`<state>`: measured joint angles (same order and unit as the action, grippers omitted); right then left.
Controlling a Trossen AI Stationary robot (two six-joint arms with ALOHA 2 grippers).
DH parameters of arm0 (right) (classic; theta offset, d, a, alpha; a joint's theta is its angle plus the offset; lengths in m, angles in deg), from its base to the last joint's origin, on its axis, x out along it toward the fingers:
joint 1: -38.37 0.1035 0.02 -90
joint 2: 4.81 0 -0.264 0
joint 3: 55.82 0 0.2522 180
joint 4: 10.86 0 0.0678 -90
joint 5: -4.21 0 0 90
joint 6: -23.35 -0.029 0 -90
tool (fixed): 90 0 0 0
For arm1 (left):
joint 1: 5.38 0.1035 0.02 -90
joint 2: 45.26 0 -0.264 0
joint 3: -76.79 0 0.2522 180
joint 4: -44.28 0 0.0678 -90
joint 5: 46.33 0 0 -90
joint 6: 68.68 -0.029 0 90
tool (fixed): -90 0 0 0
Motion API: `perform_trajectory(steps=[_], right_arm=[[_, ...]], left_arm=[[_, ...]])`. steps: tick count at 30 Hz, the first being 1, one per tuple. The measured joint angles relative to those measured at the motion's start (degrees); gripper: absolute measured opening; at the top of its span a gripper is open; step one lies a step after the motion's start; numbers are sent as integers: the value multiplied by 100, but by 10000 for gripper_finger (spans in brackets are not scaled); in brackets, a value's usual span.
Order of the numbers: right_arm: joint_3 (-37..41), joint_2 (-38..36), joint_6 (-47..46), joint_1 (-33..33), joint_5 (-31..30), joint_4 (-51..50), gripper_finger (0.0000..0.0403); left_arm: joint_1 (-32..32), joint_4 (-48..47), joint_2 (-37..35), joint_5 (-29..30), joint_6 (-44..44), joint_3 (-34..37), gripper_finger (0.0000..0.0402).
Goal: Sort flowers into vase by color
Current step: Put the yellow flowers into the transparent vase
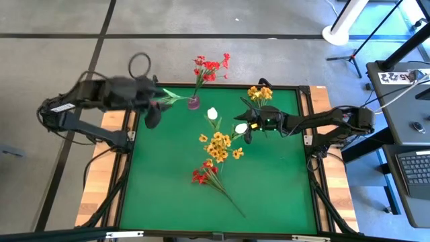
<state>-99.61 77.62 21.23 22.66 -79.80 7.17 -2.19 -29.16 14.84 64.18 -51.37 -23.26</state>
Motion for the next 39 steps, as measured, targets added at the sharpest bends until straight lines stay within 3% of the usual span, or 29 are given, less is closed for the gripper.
perform_trajectory(steps=[4,8,15,24,33,39], right_arm=[[-23,-543,93,-2,-1111,-1043,241],[-420,-1063,-532,-5,-2193,-2897,241],[-1191,-1276,-1992,-6,-3018,-5614,241],[-1155,-1162,-2997,-231,-2878,-6485,241],[-697,-364,-3084,-695,-2259,-5810,241],[-688,146,-2881,-692,-2262,-5379,239]], left_arm=[[-877,740,-12,561,163,609,238],[-1602,1266,-7,1352,115,1148,232],[-2390,2453,-16,1809,169,1835,223],[-2888,3866,-12,2163,-3,2852,223],[-3247,5405,-19,2324,-579,3637,223],[-3282,5457,-25,2900,-29,4126,223]])
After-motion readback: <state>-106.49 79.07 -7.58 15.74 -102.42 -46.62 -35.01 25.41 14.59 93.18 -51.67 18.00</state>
